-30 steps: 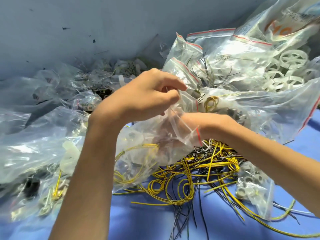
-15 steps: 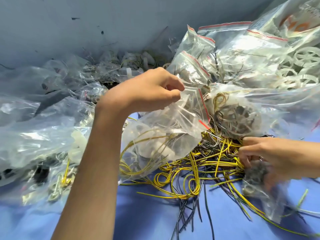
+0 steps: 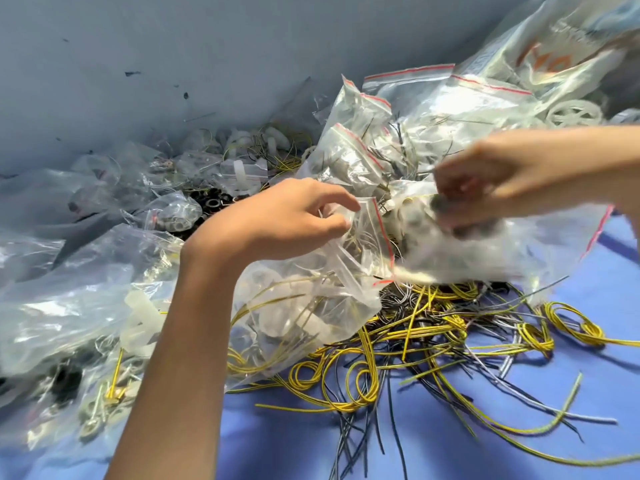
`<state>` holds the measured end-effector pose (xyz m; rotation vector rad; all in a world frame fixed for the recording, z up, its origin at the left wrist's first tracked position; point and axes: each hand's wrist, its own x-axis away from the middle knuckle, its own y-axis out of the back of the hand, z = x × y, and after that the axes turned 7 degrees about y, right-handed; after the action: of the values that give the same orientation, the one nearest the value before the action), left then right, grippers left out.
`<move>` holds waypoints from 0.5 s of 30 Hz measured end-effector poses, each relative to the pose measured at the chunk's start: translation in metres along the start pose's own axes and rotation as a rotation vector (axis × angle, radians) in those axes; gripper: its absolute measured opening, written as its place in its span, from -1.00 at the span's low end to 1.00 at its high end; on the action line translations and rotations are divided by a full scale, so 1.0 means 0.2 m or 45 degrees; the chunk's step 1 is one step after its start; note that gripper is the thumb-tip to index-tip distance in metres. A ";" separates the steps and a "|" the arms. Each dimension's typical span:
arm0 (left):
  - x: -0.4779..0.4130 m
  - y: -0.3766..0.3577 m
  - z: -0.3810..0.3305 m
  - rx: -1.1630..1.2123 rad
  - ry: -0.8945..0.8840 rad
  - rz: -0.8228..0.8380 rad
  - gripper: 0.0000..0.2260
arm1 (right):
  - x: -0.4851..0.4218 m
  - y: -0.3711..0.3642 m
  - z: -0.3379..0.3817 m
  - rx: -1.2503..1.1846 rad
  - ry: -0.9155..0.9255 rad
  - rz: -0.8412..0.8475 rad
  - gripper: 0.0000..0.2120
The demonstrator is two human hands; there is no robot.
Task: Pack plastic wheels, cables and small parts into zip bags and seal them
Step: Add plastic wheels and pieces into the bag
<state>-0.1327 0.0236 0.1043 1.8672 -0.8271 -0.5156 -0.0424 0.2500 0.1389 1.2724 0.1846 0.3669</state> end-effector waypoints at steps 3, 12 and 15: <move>-0.01 -0.01 -0.02 0.111 -0.038 -0.094 -0.70 | -0.16 0.01 0.08 -0.233 0.026 -0.348 -0.68; 0.00 0.00 0.01 0.383 -0.084 -0.270 -0.81 | -0.34 -0.18 0.11 -1.065 0.192 -0.575 -0.68; -0.02 -0.01 0.04 0.386 -0.099 -0.277 -0.82 | -0.32 -0.18 0.08 -1.107 0.215 -0.508 -0.64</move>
<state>-0.1391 0.0225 0.0994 2.2443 -0.7914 -0.6285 -0.0915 0.2038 0.1056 0.3305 0.3668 0.1687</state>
